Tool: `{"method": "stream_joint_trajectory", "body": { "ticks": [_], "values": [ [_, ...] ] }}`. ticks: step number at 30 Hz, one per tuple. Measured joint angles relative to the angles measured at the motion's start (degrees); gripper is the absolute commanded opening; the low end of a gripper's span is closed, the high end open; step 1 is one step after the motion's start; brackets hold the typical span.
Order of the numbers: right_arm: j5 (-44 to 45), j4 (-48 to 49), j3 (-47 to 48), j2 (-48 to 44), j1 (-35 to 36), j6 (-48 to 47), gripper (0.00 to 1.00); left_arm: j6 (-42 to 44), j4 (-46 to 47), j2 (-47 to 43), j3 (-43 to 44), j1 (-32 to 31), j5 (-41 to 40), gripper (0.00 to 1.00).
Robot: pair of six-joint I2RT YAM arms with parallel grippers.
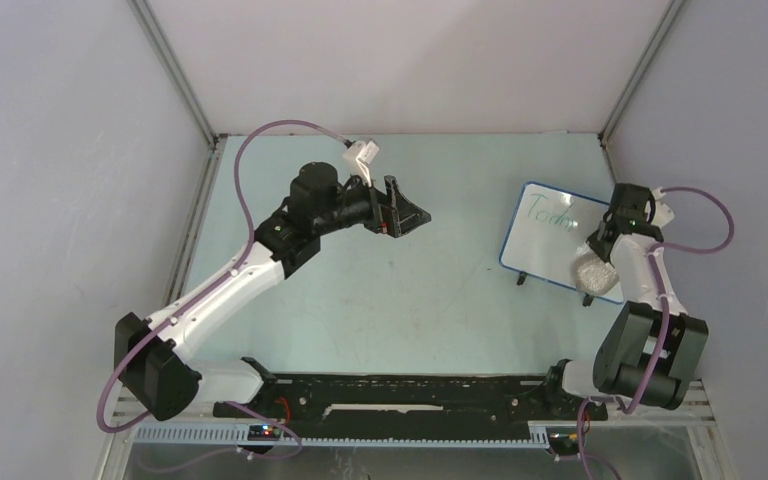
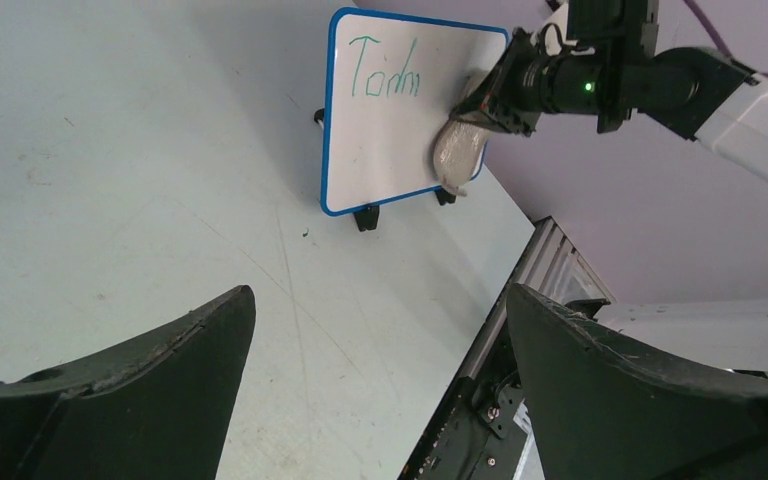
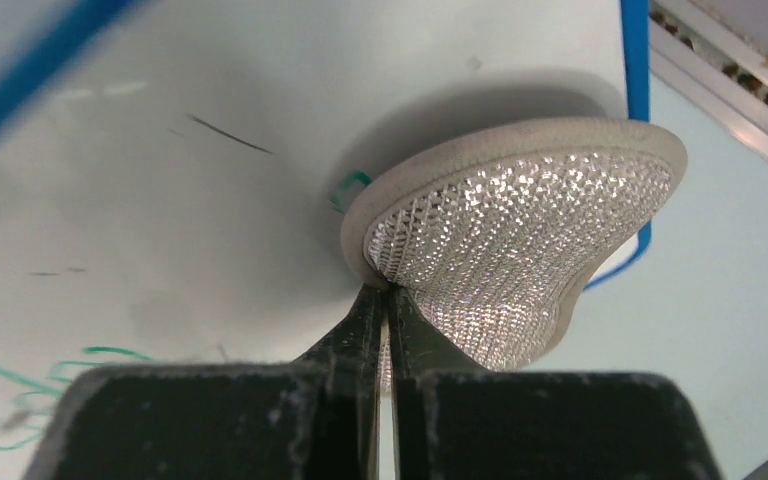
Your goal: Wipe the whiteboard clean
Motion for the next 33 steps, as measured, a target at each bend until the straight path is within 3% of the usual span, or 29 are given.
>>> {"method": "stream_joint_trajectory", "body": {
  "ticks": [8,13,21,33],
  "values": [
    [-1.1,-2.6,-4.6,-4.7,-1.1,-1.2,0.00,0.0,0.0,0.1,0.0,0.0,0.0,0.98],
    [-0.2,-5.3,1.7,-9.6,-3.8,-3.2,0.00,0.0,0.0,0.2,0.0,0.0,0.0,0.98],
    [0.0,-3.8,16.3,-3.8,-4.5,-4.1,0.00,0.3,-0.1,1.0,0.0,0.0,-0.1,0.98],
    [-0.1,-3.3,13.8,6.1,-3.5,-3.0,0.00,0.4,-0.5,1.6,0.0,0.0,-0.5,0.98]
  ]
}}
